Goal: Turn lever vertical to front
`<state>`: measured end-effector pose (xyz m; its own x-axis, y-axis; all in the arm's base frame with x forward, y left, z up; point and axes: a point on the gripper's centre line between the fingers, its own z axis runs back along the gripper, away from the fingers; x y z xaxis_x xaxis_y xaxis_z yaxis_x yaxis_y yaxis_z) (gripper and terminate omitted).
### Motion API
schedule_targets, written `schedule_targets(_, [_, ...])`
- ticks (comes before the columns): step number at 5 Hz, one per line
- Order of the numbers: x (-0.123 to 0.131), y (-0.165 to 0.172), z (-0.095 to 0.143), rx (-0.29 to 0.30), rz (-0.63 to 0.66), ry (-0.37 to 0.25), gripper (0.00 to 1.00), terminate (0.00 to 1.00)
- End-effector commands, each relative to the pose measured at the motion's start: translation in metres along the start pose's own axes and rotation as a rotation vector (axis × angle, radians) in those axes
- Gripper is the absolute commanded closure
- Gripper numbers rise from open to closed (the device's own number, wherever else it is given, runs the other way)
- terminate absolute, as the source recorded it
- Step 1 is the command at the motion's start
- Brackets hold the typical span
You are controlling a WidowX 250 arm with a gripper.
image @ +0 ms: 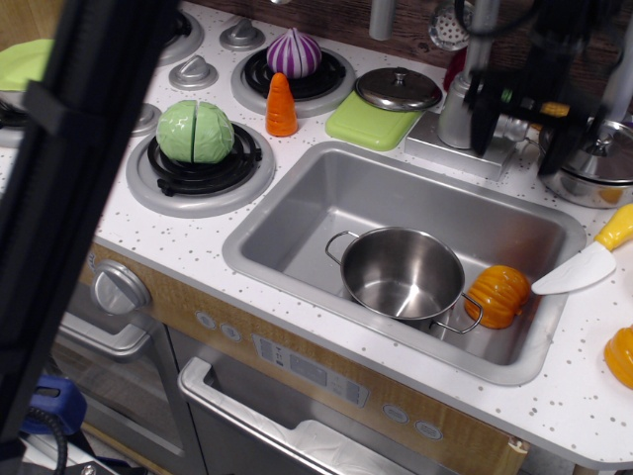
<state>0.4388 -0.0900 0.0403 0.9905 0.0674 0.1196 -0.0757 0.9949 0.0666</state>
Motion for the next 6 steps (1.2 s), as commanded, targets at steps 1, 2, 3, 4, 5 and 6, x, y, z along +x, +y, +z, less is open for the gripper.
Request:
schedule_targets(1, [0.017,-0.006,0.049,0.049,-0.013,-0.147,0.00,0.00])
schedule_targets(2, [0.022,-0.010,0.061,0.074,-0.003,-0.255,0.00,0.00])
schedule_targets(3, [0.030,-0.014,0.071,0.067,0.004,-0.333,0.00,0.00])
schedule_targets(4, [0.040,-0.012,0.078,0.084,0.011,-0.388,0.00,0.00])
schedule_targets(5, [0.046,-0.006,0.081,0.096,0.017,-0.426,0.00,0.00])
schedule_targets(6, [0.052,0.000,0.080,0.099,0.014,-0.459,0.00,0.00])
